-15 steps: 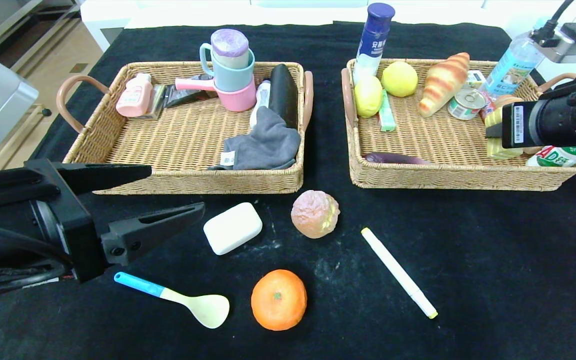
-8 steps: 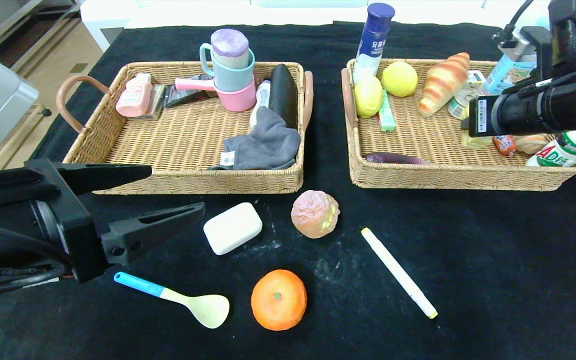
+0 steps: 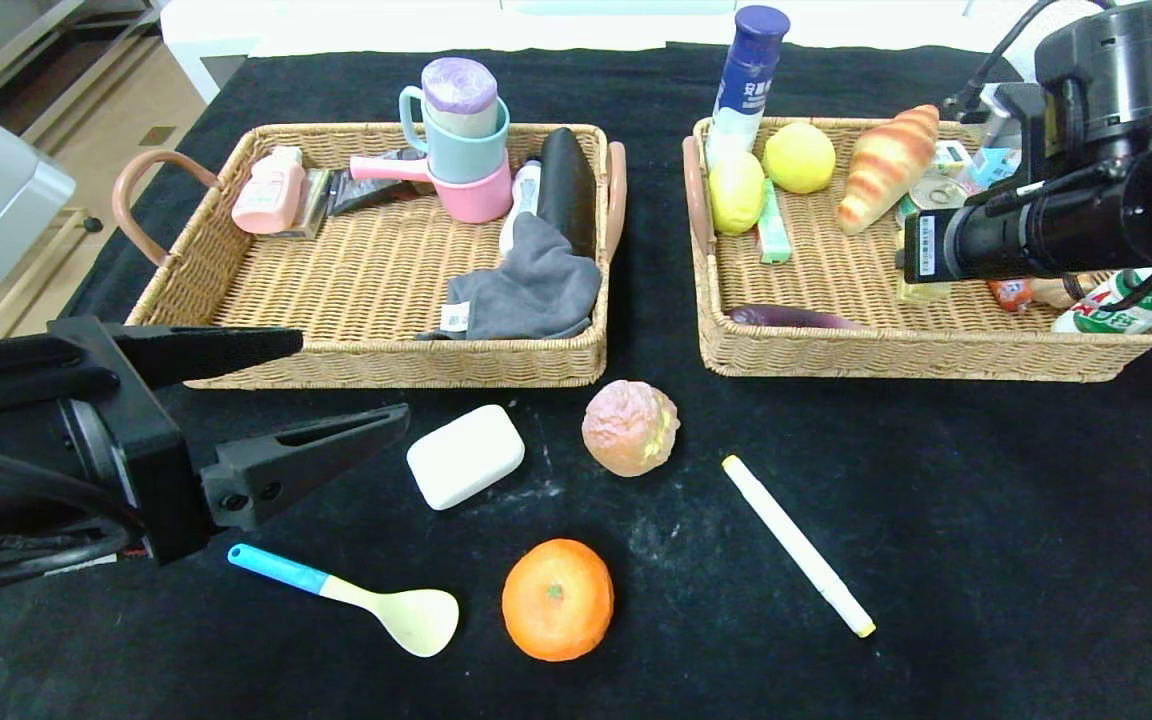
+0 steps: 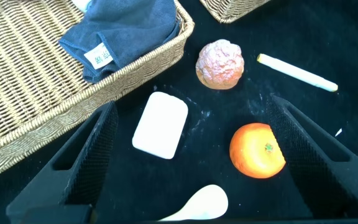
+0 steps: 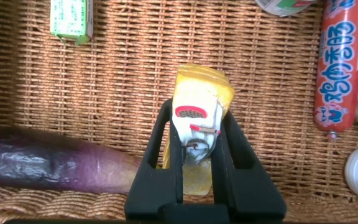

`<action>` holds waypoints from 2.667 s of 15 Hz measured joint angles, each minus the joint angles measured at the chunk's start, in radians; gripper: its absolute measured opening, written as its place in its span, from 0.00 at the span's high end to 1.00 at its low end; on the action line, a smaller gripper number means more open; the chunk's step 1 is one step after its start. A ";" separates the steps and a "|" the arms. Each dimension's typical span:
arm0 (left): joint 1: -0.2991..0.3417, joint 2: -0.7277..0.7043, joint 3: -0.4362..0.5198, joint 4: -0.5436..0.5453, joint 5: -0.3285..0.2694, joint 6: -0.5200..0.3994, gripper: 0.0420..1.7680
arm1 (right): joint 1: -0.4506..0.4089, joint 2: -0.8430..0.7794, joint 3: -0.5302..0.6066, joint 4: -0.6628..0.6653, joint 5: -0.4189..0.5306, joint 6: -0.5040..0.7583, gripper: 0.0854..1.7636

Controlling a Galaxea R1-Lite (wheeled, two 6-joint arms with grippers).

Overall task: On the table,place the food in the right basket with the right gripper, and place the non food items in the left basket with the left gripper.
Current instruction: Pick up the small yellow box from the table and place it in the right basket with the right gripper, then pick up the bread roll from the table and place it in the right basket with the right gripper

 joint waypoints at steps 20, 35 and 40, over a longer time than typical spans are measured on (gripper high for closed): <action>0.000 -0.008 -0.001 0.002 -0.002 0.001 0.03 | 0.001 0.000 0.000 0.000 0.001 0.000 0.17; -0.001 -0.021 0.000 0.002 -0.001 0.013 0.03 | 0.082 -0.119 0.024 0.016 -0.012 -0.015 0.05; -0.001 -0.026 0.003 0.005 0.000 0.021 0.03 | 0.179 -0.166 0.035 0.105 -0.056 -0.016 0.04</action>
